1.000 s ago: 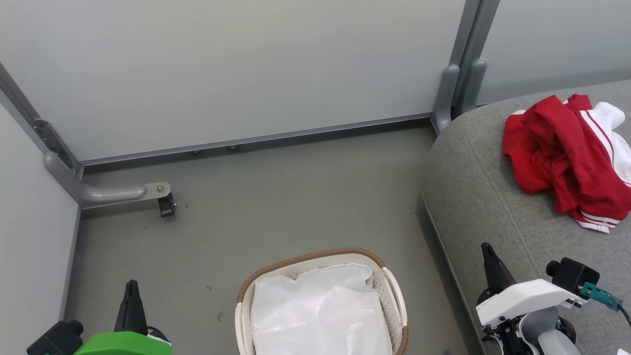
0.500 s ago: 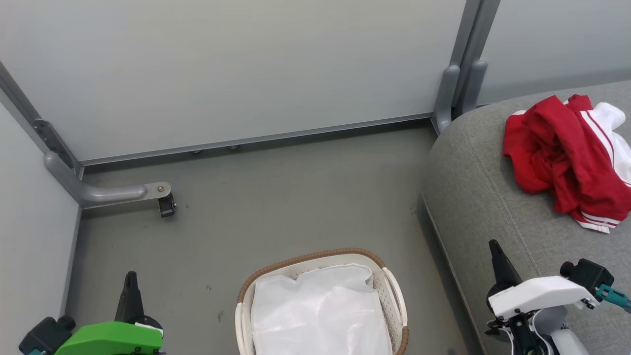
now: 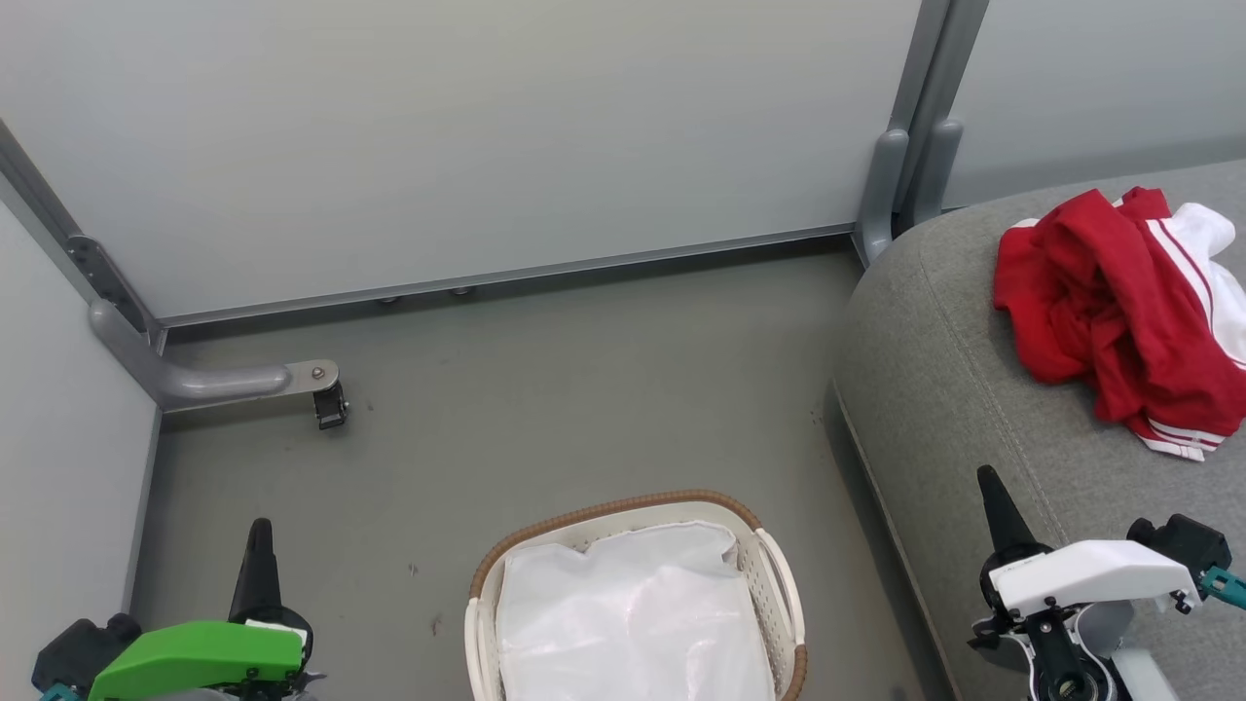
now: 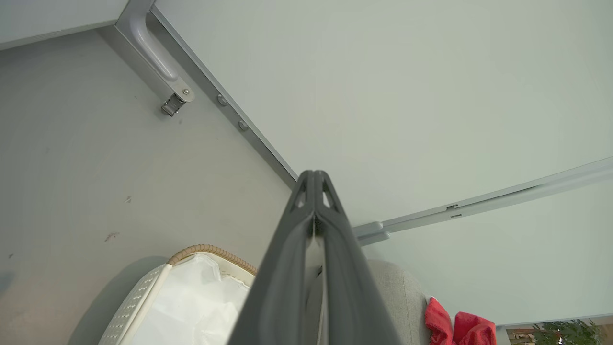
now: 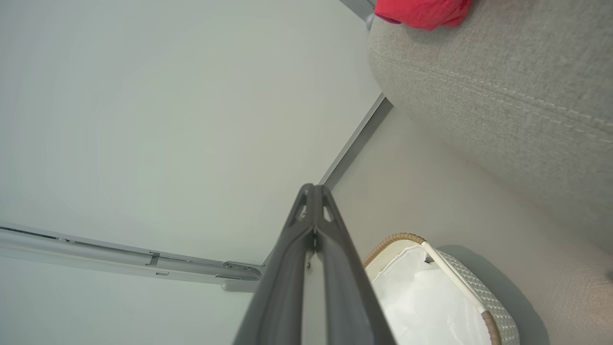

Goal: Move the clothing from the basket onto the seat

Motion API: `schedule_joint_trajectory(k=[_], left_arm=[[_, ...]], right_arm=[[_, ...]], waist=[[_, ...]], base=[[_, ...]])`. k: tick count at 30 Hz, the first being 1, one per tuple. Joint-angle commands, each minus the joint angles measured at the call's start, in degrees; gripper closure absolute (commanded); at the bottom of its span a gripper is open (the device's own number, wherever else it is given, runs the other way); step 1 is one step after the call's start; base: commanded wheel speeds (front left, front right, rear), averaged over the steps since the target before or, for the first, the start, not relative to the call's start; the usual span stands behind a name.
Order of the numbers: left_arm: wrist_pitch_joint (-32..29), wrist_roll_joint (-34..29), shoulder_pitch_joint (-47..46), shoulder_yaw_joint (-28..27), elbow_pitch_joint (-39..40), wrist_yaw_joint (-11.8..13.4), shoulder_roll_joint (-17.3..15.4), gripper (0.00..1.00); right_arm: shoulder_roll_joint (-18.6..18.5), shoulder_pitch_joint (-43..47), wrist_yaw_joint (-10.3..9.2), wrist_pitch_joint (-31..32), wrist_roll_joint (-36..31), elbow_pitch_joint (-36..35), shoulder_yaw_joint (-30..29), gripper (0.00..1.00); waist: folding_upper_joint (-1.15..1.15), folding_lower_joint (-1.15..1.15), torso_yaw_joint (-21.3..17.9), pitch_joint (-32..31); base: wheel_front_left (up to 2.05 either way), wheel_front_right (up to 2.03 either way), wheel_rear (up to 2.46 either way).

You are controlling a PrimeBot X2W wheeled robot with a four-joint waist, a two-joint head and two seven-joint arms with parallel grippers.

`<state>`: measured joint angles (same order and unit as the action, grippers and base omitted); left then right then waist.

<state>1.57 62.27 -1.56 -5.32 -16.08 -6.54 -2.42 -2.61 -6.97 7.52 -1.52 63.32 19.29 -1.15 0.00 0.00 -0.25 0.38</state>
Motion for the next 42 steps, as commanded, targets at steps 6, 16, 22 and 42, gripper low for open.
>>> schedule_joint_trajectory(k=[6, 16, 22, 42], left_arm=[[-1.16, 4.64, -2.04, -0.36, 0.89, -0.41, -0.44, 1.0], [-2.67, 9.87, -2.7, -0.58, 1.14, -0.52, -0.5, 1.0], [-3.45, 12.83, -3.1, -0.69, 1.29, -0.6, -0.52, 1.0], [-5.96, 21.78, -4.19, -1.02, 1.77, -0.86, -0.59, 1.0]], right_arm=[[-0.29, 0.13, -0.03, 1.19, 4.38, -1.4, -0.97, 1.0], [-0.32, 0.27, -0.03, 2.67, 9.53, -2.25, -1.92, 1.0], [-0.34, 0.39, -0.03, 3.51, 12.37, -2.73, -2.46, 1.0], [-0.38, 0.76, -0.03, 5.94, 21.01, -4.13, -4.06, 1.0]], waist=[[0.0, 0.0, 0.03, -0.02], [0.0, 0.0, 0.07, -0.05], [0.0, 0.0, 0.09, -0.07], [0.0, 0.0, 0.17, -0.13]], base=[[0.0, 0.0, 0.0], [0.0, 0.0, 0.0], [0.0, 0.0, 0.0], [0.0, 0.0, 0.0]])
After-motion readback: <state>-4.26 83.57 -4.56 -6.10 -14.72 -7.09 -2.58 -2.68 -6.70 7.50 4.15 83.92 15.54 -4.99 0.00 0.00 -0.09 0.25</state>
